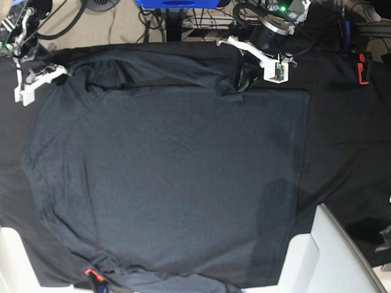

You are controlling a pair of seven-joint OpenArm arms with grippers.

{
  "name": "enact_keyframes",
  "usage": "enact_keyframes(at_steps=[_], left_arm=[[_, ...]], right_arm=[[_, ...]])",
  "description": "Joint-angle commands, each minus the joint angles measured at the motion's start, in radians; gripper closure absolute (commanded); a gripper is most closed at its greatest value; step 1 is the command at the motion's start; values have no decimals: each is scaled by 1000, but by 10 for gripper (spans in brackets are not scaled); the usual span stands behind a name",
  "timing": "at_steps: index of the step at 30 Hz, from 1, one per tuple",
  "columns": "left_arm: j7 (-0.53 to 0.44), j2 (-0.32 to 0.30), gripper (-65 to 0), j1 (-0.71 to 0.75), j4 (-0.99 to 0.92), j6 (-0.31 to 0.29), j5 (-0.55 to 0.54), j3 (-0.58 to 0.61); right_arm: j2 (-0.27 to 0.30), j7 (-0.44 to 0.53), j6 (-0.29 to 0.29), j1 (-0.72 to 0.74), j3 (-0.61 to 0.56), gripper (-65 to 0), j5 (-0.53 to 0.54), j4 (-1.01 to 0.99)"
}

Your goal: Fold the T-shirt properly

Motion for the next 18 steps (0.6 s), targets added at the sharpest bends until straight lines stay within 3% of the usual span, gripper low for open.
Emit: enact_keyframes(at_steps=[1, 4, 7, 12, 18], left_arm=[[-27, -6, 0, 6, 16, -1, 3, 0], [-27, -6, 0, 6, 17, -1, 3, 0], [-13, -6, 0, 6, 40, -1, 3, 0], [212, 0, 0, -23, 172, -1, 3, -36], [383, 2, 0, -132, 252, -1, -2, -68]], right_arm=[[2, -15, 6, 1, 1, -65, -3, 8], [2, -18, 5, 1, 1, -57, -3, 11], [2, -32, -5, 1, 1, -2, -4, 57], [6, -141, -104, 30, 1, -5, -4, 132], [22, -204, -209, 101, -8, -5, -6, 133]])
